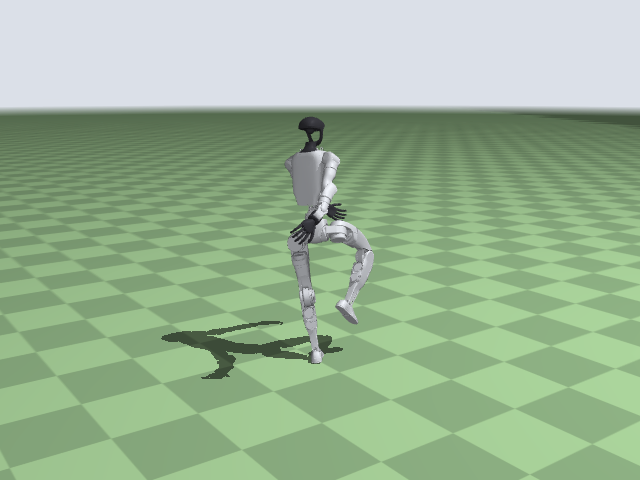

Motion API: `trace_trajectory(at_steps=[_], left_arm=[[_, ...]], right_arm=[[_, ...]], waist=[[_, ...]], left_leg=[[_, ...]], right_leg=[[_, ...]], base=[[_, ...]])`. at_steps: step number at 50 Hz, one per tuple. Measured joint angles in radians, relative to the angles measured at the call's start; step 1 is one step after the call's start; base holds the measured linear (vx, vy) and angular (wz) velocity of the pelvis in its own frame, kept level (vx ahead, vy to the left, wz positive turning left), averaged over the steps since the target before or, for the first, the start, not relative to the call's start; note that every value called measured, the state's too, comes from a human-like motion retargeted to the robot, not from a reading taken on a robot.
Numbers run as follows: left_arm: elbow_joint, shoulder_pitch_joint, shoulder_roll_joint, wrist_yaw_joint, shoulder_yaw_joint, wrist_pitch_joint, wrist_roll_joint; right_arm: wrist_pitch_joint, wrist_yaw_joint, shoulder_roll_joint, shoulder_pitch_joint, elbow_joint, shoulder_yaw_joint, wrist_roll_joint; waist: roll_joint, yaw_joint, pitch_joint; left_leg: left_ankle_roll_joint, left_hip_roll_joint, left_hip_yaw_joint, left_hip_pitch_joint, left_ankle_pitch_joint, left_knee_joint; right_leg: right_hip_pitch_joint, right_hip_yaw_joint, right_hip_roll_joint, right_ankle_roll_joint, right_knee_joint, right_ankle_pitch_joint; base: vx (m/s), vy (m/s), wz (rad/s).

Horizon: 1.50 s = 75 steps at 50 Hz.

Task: In place motions

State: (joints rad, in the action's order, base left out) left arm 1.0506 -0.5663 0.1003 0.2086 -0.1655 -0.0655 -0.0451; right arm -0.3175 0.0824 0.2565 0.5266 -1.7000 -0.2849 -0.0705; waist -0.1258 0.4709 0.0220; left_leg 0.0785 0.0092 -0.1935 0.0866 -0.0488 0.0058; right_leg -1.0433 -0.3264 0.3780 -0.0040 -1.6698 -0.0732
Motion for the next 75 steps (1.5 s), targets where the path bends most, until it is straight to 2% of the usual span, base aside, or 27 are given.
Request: trace_trajectory(at_steps=[5, 8, 10, 12, 13, 15, 17, 20, 21, 25, 28, 33, 40, 41, 43, 45, 47, 48, 50, 52, 55, 60, 65, 70, 72, 73, 75], left_arm=[[0.072, 0.126, -0.037, -0.011, -0.010, 0.012, 0.040], [0.202, 0.278, -0.083, -0.009, -0.027, 0.018, 0.037], [0.317, 0.405, -0.106, -0.021, -0.059, 0.024, 0.051], [0.460, 0.528, -0.091, -0.075, -0.127, 0.041, 0.057], [0.532, 0.573, -0.072, -0.106, -0.171, 0.065, 0.055], [0.649, 0.650, -0.027, -0.165, -0.244, 0.125, 0.032], [0.649, 0.744, -0.016, -0.217, -0.314, 0.184, -0.027], [0.649, 0.842, -0.016, -0.127, -0.390, 0.227, -0.069], [0.649, 0.869, -0.016, -0.095, -0.414, 0.224, -0.041], [0.649, 0.993, 0.015, -0.087, -0.492, 0.207, 0.078], [0.649, 1.055, 0.050, -0.137, -0.500, 0.199, 0.021], [0.649, 0.972, 0.053, -0.141, -0.505, 0.196, -0.049], [0.637, 0.778, 0.046, -0.094, -0.336, 0.171, -0.018], [0.643, 0.729, 0.043, -0.103, -0.291, 0.171, -0.022], [0.646, 0.622, 0.037, -0.106, -0.196, 0.180, -0.020], [0.617, 0.484, 0.028, -0.060, -0.119, 0.202, 0.007], [0.529, 0.335, 0.010, -0.002, -0.050, 0.190, 0.048], [0.484, 0.262, 0.002, 0.029, 0.006, 0.178, 0.053], [0.386, 0.120, 0.006, 0.095, 0.091, 0.172, 0.056], [0.273, 0.061, -0.007, 0.072, 0.064, 0.152, 0.138], [0.137, 0.056, -0.027, -0.011, 0.068, 0.076, 0.173], [-0.024, 0.095, -0.010, -0.008, 0.129, -0.012, 0.084], [0.025, 0.174, -0.029, 0.079, 0.097, 0.022, 0.092], [0.207, 0.373, -0.067, 0.045, 0.010, 0.072, 0.141], [0.298, 0.445, -0.071, 0.041, -0.039, 0.101, 0.147], [0.344, 0.481, -0.063, 0.050, -0.071, 0.123, 0.158], [0.423, 0.549, -0.045, 0.069, -0.106, 0.178, 0.196]], right_arm=[[0.022, -0.006, -0.016, -0.081, 0.000, 0.065, 0.060], [0.050, 0.025, -0.047, -0.185, 0.000, 0.141, 0.029], [0.071, 0.041, -0.074, -0.272, 0.000, 0.205, 0.009], [0.099, 0.049, -0.106, -0.389, 0.000, 0.301, -0.014], [0.113, 0.058, -0.131, -0.469, 0.000, 0.354, -0.021], [0.131, 0.113, -0.180, -0.650, 0.055, 0.430, -0.029], [0.152, 0.185, -0.223, -0.810, 0.214, 0.442, -0.072], [0.207, 0.246, -0.251, -1.029, 0.450, 0.433, -0.143], [0.235, 0.237, -0.253, -1.081, 0.517, 0.433, -0.151], [0.364, 0.191, -0.206, -1.182, 0.730, 0.428, -0.132], [0.429, 0.152, -0.186, -1.211, 0.783, 0.420, -0.131], [0.427, 0.203, -0.193, -1.197, 0.792, 0.424, -0.147], [0.397, 0.199, -0.226, -0.829, 0.606, 0.491, -0.156], [0.375, 0.202, -0.224, -0.753, 0.554, 0.465, -0.190], [0.309, 0.207, -0.217, -0.615, 0.420, 0.396, -0.251], [0.216, 0.212, -0.197, -0.549, 0.223, 0.313, -0.271], [0.125, 0.199, -0.153, -0.529, 0.041, 0.225, -0.200], [0.074, 0.198, -0.127, -0.485, 0.010, 0.181, -0.147], [-0.029, 0.211, -0.075, -0.397, 0.000, 0.147, -0.022], [-0.046, 0.171, -0.068, -0.315, 0.000, 0.123, 0.049], [0.025, 0.065, -0.064, -0.188, 0.000, 0.047, 0.051], [0.038, 0.068, -0.052, -0.121, 0.000, -0.003, 0.054], [0.032, 0.062, -0.055, -0.201, 0.000, 0.079, 0.100], [0.116, 0.107, -0.123, -0.377, 0.017, 0.168, -0.019], [0.148, 0.138, -0.156, -0.431, 0.117, 0.214, -0.075], [0.161, 0.162, -0.174, -0.449, 0.184, 0.253, -0.101], [0.193, 0.204, -0.200, -0.483, 0.308, 0.320, -0.133]], waist=[[0.041, -0.128, -0.027], [0.023, -0.216, -0.076], [0.018, -0.256, -0.095], [0.057, -0.278, -0.107], [0.098, -0.292, -0.117], [0.136, -0.425, -0.121], [0.107, -0.469, -0.022], [0.113, -0.571, 0.135], [0.121, -0.605, 0.164], [0.191, -0.750, 0.164], [0.239, -0.778, 0.103], [0.187, -0.712, 0.055], [0.148, -0.499, -0.135], [0.136, -0.463, -0.150], [0.094, -0.391, -0.187], [0.053, -0.347, -0.227], [0.074, -0.309, -0.137], [-0.004, -0.204, -0.066], [-0.086, -0.130, 0.040], [-0.089, -0.086, 0.072], [-0.141, -0.011, 0.046], [-0.125, -0.021, -0.004], [-0.060, -0.102, -0.042], [-0.015, -0.173, -0.122], [0.020, -0.165, -0.167], [0.043, -0.172, -0.185], [0.082, -0.196, -0.217]], left_leg=[[-0.035, -0.009, -0.115, -0.099, -0.030, -0.036], [-0.064, 0.025, -0.186, -0.124, -0.072, -0.005], [-0.063, 0.038, -0.207, -0.130, -0.093, 0.060], [-0.063, 0.037, -0.251, -0.096, -0.012, 0.239], [-0.076, 0.053, -0.289, -0.024, 0.096, 0.422], [-0.056, 0.199, -0.327, 0.243, 0.280, 0.852], [-0.015, 0.278, -0.167, 0.473, 0.240, 1.136], [0.039, 0.479, -0.169, 0.682, 0.079, 1.496], [0.058, 0.485, -0.156, 0.758, 0.045, 1.566], [0.087, 0.454, -0.199, 0.973, -0.049, 1.700], [0.083, 0.417, -0.223, 1.013, -0.055, 1.685], [0.061, 0.383, -0.176, 0.801, 0.004, 1.511], [-0.073, 0.063, -0.177, 0.159, 0.181, 0.554], [-0.054, 0.020, -0.178, 0.062, 0.035, 0.393], [-0.022, -0.001, -0.207, -0.055, -0.095, 0.162], [-0.043, 0.016, -0.134, -0.020, -0.063, 0.072], [-0.026, -0.010, -0.076, -0.007, -0.033, 0.073], [-0.009, 0.036, 0.047, 0.001, -0.031, 0.102], [0.018, 0.082, 0.127, 0.012, -0.026, 0.134], [0.054, 0.061, 0.133, 0.008, -0.018, 0.124], [0.072, 0.093, 0.175, 0.046, -0.006, 0.121], [0.061, 0.093, 0.143, 0.050, -0.007, 0.100], [0.017, 0.074, 0.050, -0.028, -0.022, 0.054], [-0.021, 0.057, -0.026, -0.073, -0.036, 0.019], [-0.025, 0.004, -0.037, -0.064, -0.043, 0.014], [-0.030, -0.019, -0.063, -0.072, -0.046, 0.008], [-0.043, -0.057, -0.101, -0.092, -0.044, -0.007]], right_leg=[[0.381, -0.036, -0.101, -0.003, 0.346, -0.015], [0.686, -0.032, -0.261, 0.029, 0.757, -0.075], [0.917, -0.016, -0.376, 0.095, 1.129, 0.022], [1.103, -0.133, -0.379, 0.027, 1.401, 0.171], [1.120, -0.122, -0.361, -0.028, 1.477, 0.186], [1.062, 0.014, -0.333, -0.022, 1.497, 0.171], [1.053, 0.040, -0.366, -0.032, 1.474, 0.146], [1.074, 0.111, -0.395, -0.092, 1.455, 0.134], [1.077, 0.133, -0.385, -0.096, 1.452, 0.129], [1.025, 0.205, -0.305, -0.107, 1.429, 0.112], [0.983, 0.196, -0.271, -0.110, 1.425, 0.113], [1.031, 0.130, -0.315, -0.080, 1.500, 0.105], [1.043, -0.020, -0.331, -0.014, 1.493, 0.155], [1.049, -0.054, -0.340, -0.008, 1.464, 0.149], [1.021, -0.130, -0.360, 0.012, 1.343, 0.058], [0.789, -0.137, -0.281, 0.051, 0.961, -0.147], [0.536, -0.035, -0.137, 0.022, 0.506, -0.215], [0.525, -0.156, -0.120, -0.011, 0.381, -0.166], [0.440, -0.190, -0.056, -0.023, 0.132, -0.104], [0.321, -0.155, -0.013, -0.027, -0.028, -0.062], [0.182, -0.201, -0.028, -0.020, -0.104, -0.014], [0.165, -0.206, -0.027, -0.054, -0.019, 0.009], [0.412, -0.155, -0.121, -0.043, 0.273, -0.006], [0.795, -0.050, -0.283, 0.073, 0.943, -0.065], [0.945, -0.074, -0.290, 0.122, 1.269, 0.078], [1.004, -0.136, -0.280, 0.086, 1.373, 0.155], [1.020, -0.136, -0.279, 0.051, 1.504, 0.133]], base=[[0.20, 0.09, -1.08], [0.22, 0.17, -0.96], [0.24, 0.17, -0.50], [0.11, 0.23, -0.53], [-0.23, 0.28, -1.42], [-0.50, 0.11, -2.43], [-0.68, -0.11, -1.31], [-0.61, -0.06, -1.30], [-0.37, -0.03, -1.25], [0.14, -0.03, -0.68], [0.30, -0.07, 0.21], [0.12, -0.05, 0.59], [0.43, -0.10, 1.11], [0.57, -0.21, 1.59], [0.60, -0.24, 1.65], [0.08, -0.21, 0.96], [-0.24, -0.11, 1.86], [-0.20, 0.12, 3.43], [-0.18, 0.29, 2.18], [-0.03, 0.24, 0.55], [0.20, -0.06, 0.36], [0.06, -0.16, -0.37], [0.06, -0.11, -0.84], [0.05, 0.05, -0.71], [-0.11, 0.19, -0.31], [-0.13, 0.24, -0.76], [-0.13, 0.24, -0.99]])
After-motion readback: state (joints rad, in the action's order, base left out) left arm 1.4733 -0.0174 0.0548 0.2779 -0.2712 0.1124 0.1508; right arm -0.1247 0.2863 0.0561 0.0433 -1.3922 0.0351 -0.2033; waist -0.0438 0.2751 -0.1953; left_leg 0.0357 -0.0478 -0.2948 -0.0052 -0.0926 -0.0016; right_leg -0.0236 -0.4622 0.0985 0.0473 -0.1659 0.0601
